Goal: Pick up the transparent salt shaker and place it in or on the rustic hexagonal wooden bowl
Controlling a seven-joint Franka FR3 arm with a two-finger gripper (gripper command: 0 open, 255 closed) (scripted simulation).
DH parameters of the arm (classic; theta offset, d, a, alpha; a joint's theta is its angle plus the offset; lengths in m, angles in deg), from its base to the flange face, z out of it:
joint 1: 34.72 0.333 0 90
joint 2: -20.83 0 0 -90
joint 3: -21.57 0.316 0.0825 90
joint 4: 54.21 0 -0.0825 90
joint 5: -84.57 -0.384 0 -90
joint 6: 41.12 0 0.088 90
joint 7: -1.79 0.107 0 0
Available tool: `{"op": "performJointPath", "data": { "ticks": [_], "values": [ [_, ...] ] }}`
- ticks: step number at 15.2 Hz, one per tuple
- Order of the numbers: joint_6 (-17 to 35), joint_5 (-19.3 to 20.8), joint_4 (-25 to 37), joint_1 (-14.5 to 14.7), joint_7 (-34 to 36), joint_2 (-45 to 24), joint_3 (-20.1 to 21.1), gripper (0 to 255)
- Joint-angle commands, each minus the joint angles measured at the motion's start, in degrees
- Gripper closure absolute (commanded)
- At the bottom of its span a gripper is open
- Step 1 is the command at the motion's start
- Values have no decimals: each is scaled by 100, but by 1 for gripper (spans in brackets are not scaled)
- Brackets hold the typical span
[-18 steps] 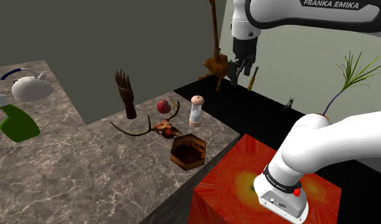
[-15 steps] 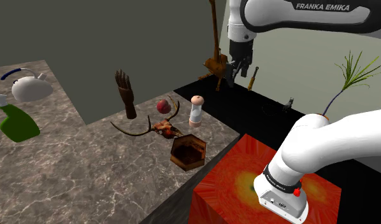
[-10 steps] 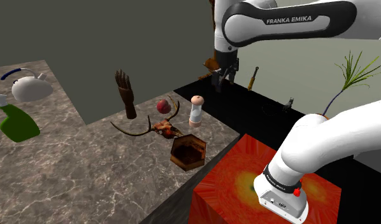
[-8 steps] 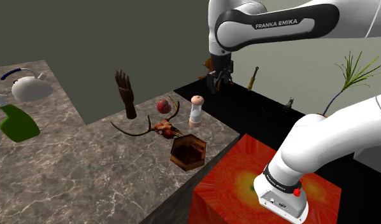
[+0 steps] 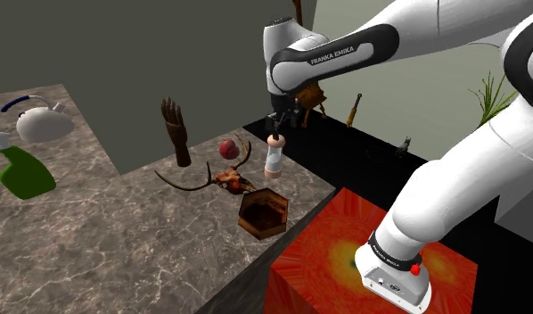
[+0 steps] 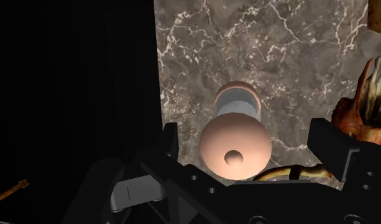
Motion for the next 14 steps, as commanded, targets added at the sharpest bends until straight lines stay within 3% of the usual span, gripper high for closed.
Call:
{"op": "performJointPath", "data": {
  "ticks": [1, 9, 14],
  "values": [
    [294, 70, 180, -25, 100, -453, 17, 0],
    [926, 175, -185, -78, 166, -717, -27, 0],
    [926, 175, -185, -78, 166, -717, -28, 0]
  ]
}}
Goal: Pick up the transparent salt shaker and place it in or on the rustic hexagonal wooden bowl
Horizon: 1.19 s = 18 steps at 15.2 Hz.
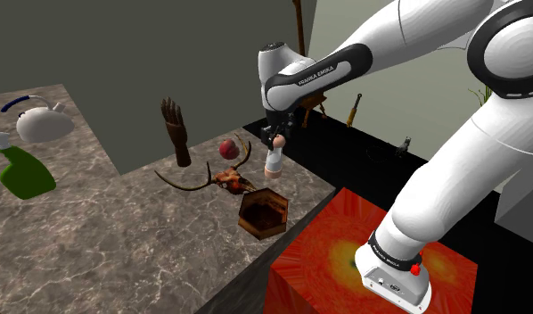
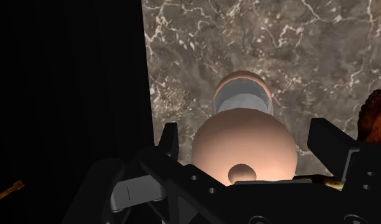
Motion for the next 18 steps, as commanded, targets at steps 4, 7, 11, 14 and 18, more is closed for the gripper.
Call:
{"op": "performJointPath", "data": {
  "ticks": [4, 7, 11, 14, 18],
  "values": [
    [2, 0, -1, 0, 0, 0, 0, 255],
    [2, 0, -2, 0, 0, 0, 0, 255],
    [2, 0, -3, 0, -1, 1, -1, 255],
    [-75, -12, 39, 2, -18, 38, -1, 255],
    [-385, -57, 220, 11, -86, 174, -2, 255]
  ]
}}
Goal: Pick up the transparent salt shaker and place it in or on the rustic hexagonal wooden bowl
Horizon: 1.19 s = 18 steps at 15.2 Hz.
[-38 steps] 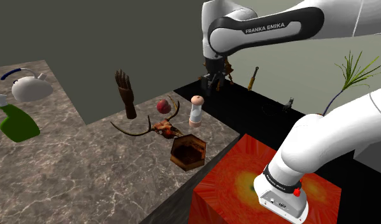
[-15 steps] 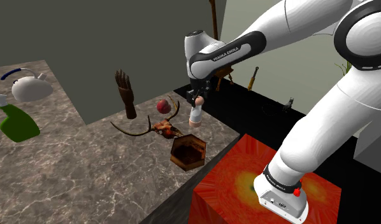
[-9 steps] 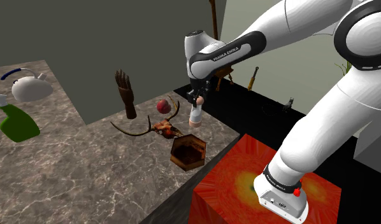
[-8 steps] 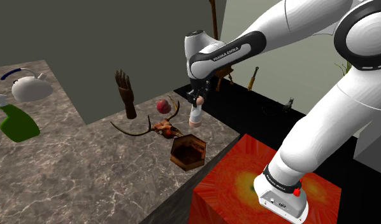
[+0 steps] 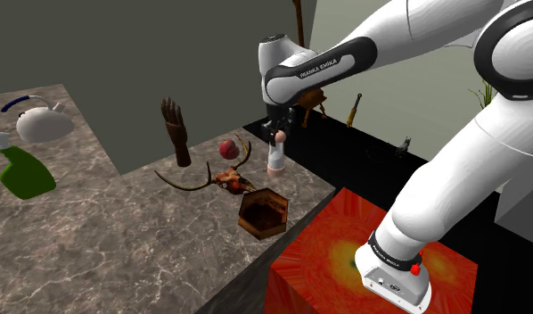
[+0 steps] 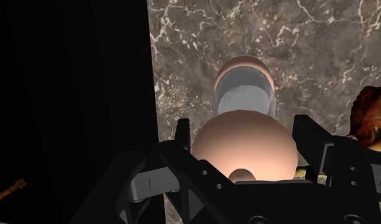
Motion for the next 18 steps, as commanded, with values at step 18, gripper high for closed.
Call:
{"op": "performJointPath", "data": {
  "ticks": [18],
  "values": [
    [-1472, -132, 1105, 21, -277, 389, -1, 255]
  ]
}}
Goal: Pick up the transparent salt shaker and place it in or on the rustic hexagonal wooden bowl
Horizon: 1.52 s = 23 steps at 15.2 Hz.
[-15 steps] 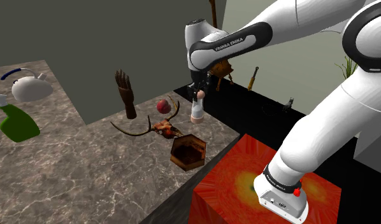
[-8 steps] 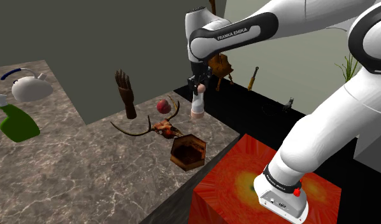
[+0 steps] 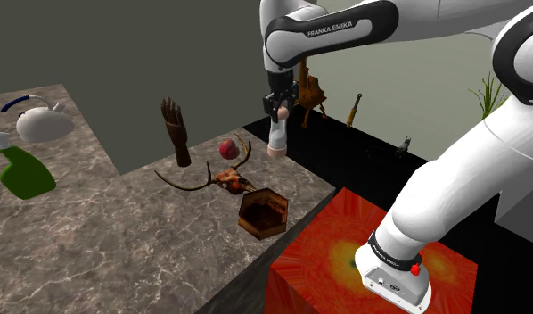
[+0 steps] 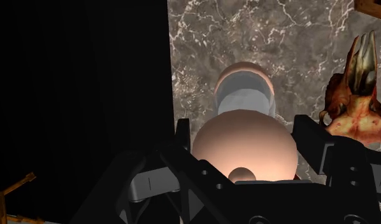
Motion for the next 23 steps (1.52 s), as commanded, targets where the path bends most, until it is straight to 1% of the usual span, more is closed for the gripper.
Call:
{"op": "performJointPath", "data": {
  "ticks": [1, 10, 16, 23],
  "values": [
    [-158, -8, 138, 0, -29, 21, -1, 255],
    [-796, -28, 767, 0, -127, 37, 6, 255],
    [-1257, -277, 538, 302, 474, 633, 437, 255],
    [-1835, -651, 578, 649, 1237, 1087, 999, 255]
  ]
}}
